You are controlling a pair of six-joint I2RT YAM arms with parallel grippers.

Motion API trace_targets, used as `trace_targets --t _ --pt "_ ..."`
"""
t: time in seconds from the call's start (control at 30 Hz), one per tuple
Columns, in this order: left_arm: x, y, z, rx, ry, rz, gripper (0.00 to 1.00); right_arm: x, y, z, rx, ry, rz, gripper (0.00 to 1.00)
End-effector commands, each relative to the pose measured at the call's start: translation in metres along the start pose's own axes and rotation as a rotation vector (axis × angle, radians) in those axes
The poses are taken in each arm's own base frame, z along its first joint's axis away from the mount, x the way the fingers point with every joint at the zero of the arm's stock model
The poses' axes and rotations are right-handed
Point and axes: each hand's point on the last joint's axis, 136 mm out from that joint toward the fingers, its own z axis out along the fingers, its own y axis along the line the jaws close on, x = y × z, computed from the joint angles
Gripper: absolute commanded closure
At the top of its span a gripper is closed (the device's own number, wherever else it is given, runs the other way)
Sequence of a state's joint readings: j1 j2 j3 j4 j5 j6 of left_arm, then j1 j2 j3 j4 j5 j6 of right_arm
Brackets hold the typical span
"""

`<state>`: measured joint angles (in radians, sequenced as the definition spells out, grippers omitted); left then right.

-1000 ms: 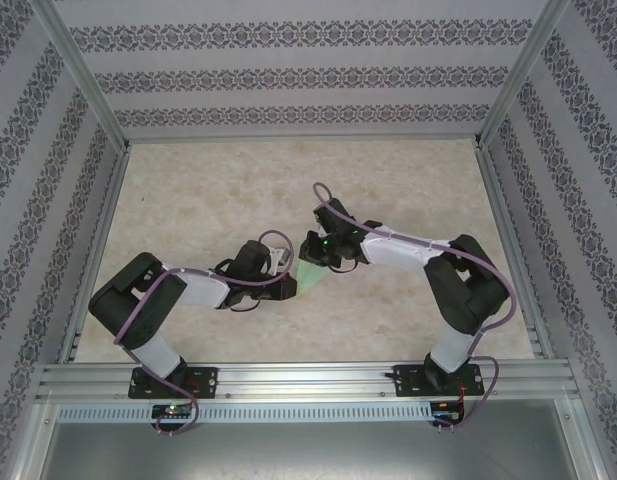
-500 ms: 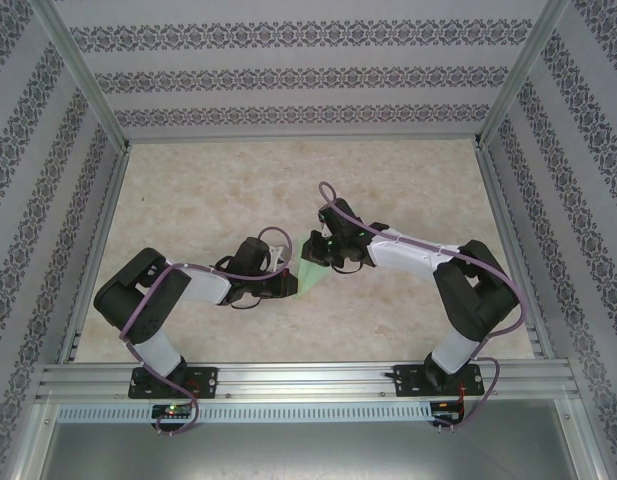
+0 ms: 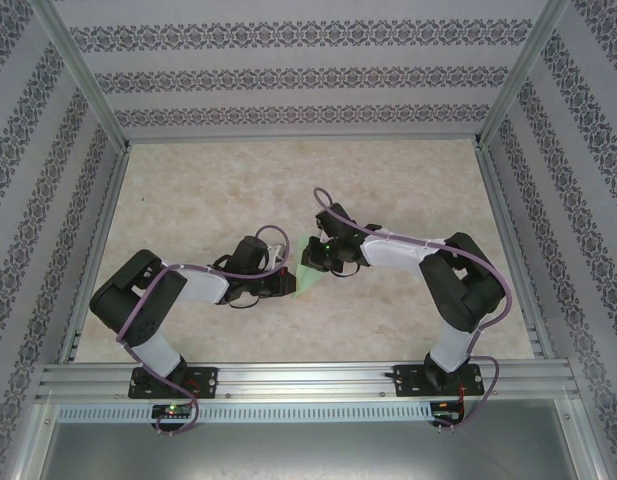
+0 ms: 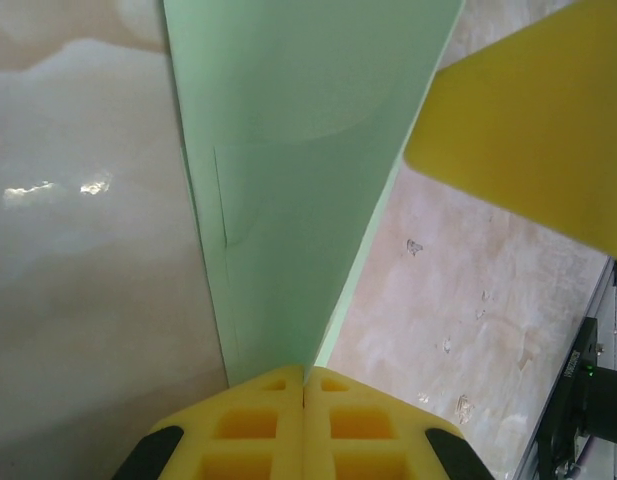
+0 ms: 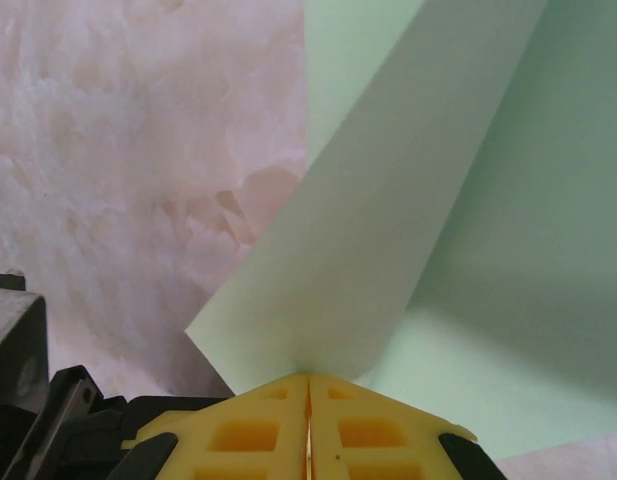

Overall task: Fold a paper plane with a square sheet of paper (pick it up from the middle)
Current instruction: Fourth fold the wing at the center of the table.

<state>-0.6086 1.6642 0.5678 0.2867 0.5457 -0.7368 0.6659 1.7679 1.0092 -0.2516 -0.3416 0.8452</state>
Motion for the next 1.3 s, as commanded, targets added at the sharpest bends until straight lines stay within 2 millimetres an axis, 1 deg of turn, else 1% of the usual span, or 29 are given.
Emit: trace_targets --t 0.0,0.17,0.37,0.47,0.67,0.83,0.97,1.07,1.13,1.27 --pt "-0.011 -0.009 -0.005 0.034 -0.014 -0.005 1.00 -0.008 0.019 0.004 -0.048 -0.010 -0.031 0.92" --pt "-0.012 -0.003 -0.004 0.028 -0.005 -0.039 1.00 -0.011 0.020 0.007 -0.046 -0.012 -0.033 0.91" --pt "-0.011 -0.002 -0.001 0.036 0.015 -0.057 1.00 -0.011 0.015 0.016 -0.030 0.006 -0.021 0.91" --pt "-0.010 0.001 0.000 0.026 0.026 -0.062 1.00 -0.014 0.011 0.018 -0.013 -0.004 -0.012 0.91" --pt "-0.008 0.009 0.003 0.004 0.050 -0.089 1.00 -0.019 0.005 0.011 0.017 -0.035 -0.003 0.91" --pt "-0.008 0.007 0.005 0.021 0.061 -0.087 1.00 -0.024 0.009 -0.001 0.009 -0.079 -0.007 0.91" --pt "-0.007 0.002 0.006 0.061 0.092 -0.096 1.00 -0.028 0.008 -0.012 0.021 -0.117 -0.009 0.90" --pt "-0.004 0.007 0.008 0.040 0.113 -0.104 1.00 -0.027 0.013 -0.009 -0.006 -0.100 -0.010 0.91" --pt "-0.006 0.006 0.007 0.049 0.103 -0.109 1.00 -0.024 0.015 -0.005 -0.010 -0.083 -0.006 0.91" --pt "-0.009 0.005 0.007 0.061 0.097 -0.129 1.00 -0.021 0.011 0.002 -0.007 -0.073 0.012 0.91"
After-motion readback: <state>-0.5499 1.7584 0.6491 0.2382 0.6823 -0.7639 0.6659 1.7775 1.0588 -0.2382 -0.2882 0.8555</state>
